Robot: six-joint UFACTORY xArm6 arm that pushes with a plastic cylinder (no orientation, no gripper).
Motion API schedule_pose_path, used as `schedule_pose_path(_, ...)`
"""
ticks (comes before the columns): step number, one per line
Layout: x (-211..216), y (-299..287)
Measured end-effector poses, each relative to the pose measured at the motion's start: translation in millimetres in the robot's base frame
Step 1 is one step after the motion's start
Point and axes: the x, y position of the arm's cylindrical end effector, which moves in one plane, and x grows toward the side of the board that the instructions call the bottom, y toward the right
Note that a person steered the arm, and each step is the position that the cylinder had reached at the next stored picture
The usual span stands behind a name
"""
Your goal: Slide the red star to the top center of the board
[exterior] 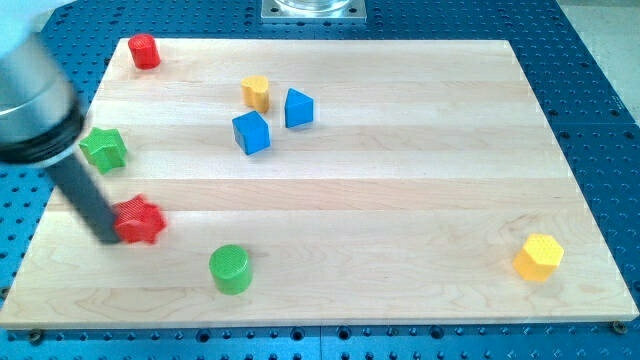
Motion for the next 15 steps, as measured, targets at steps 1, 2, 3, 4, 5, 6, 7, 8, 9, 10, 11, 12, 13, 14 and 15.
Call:
schedule_pose_path(1, 20.0, 15.8)
schedule_pose_path(2, 31.6, 46.7)
schedule_pose_path(3, 3.9, 29.0)
schedule_pose_path(4, -39.6, 46.3)
schedule_pose_path(5, -25.8, 57.7)
schedule_pose_path(6, -49.4, 62.7)
schedule_pose_path(7, -64.6, -11.4)
schedule_pose_path(8, -47.6, 7.8)
schedule_pose_path(9, -29.6, 70.8)
schedule_pose_path(10, -68.8, 57.1)
schedule_pose_path(11, -114.1, 7.0)
schedule_pose_path(12, -157.6, 46.7)
schedule_pose_path(13, -165.4, 61.9)
schedule_pose_path(14, -136.0, 99.0)
schedule_pose_path(15, -149.8, 120.9)
